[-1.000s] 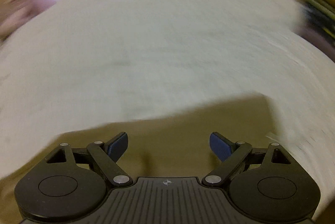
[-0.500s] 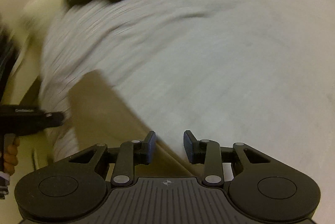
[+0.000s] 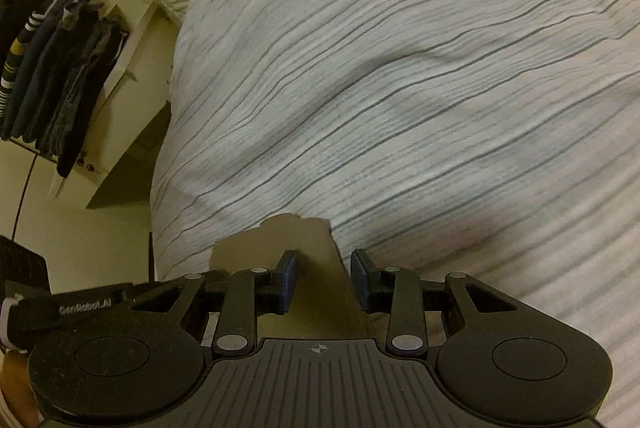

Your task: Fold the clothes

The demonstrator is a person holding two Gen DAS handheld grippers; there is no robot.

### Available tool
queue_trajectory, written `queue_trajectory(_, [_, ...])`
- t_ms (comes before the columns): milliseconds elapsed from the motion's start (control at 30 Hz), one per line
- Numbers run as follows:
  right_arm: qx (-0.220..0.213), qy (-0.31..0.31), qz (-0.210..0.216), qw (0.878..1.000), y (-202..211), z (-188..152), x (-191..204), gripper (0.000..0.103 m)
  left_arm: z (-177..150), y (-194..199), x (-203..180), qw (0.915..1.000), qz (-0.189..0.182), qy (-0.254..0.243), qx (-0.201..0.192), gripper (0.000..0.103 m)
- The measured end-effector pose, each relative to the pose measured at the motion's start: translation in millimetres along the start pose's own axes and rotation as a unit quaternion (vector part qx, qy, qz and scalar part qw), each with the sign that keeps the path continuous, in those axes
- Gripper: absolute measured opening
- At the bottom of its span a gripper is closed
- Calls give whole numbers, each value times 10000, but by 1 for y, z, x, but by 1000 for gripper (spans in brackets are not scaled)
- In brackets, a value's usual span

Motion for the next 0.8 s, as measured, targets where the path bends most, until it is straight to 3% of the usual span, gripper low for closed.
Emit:
queue_trajectory(33, [-65, 105, 26, 9999, 0, 1, 1, 4, -1, 1, -2, 9999, -87, -76, -51, 0])
queue_trajectory(200, [-563, 1160, 173, 9915, 19, 2, 29, 4, -6, 13, -2, 9978, -271, -357, -481, 0])
queue_trajectory(300, [-463, 1816, -139, 9822, 3, -2, 37, 4, -9, -2, 19, 9988, -114, 166, -454, 1])
queue_trajectory(400, [-381, 1646, -241, 9853, -12, 0, 29, 5, -7, -5, 28, 9964, -272, 638, -479, 4])
queue_trajectory(433, [-367, 1492, -163, 9880, -12, 1, 25, 6, -5, -3, 29, 9959, -322, 686, -504, 4])
queue_trajectory(500, [-336, 1240, 62, 9917, -10, 1, 18, 29, -3, -2, 30, 9947, -446, 778, -506, 19])
queue_trajectory(533, [-265, 1125, 148, 9932, -10, 0, 13, 51, -2, -4, 30, 9940, -521, 844, -463, 23])
queue_trajectory(633, [-84, 834, 589, 9947, -9, -4, 0, 55, -4, -18, 31, 9920, -727, 1018, -164, 23])
queue_trajectory(700, [61, 589, 865, 9945, -18, -3, -5, 54, -4, -25, 28, 9925, -790, 930, -97, 11])
queue_trajectory(733, [125, 470, 1000, 9938, -22, -1, -7, 46, -3, -28, 27, 9928, -816, 877, -81, 3])
queue_trajectory(767, [140, 373, 1117, 9929, -26, 0, -8, 10, -3, -31, 25, 9930, -842, 824, -64, 3])
queue_trajectory(800, [155, 275, 1234, 9919, -29, 2, -8, 9, -2, -29, 23, 9933, -889, 731, -135, 3])
Point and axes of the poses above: each gripper's, at about its wrist camera, not at the fingertips, and y roughly against the way its jaws point, x to its left, z to its top, the point moved 6 cm from there along -y, roughly the way its jaws point, and after that the axes turned 7 degrees about y, right-handed, at the moved point
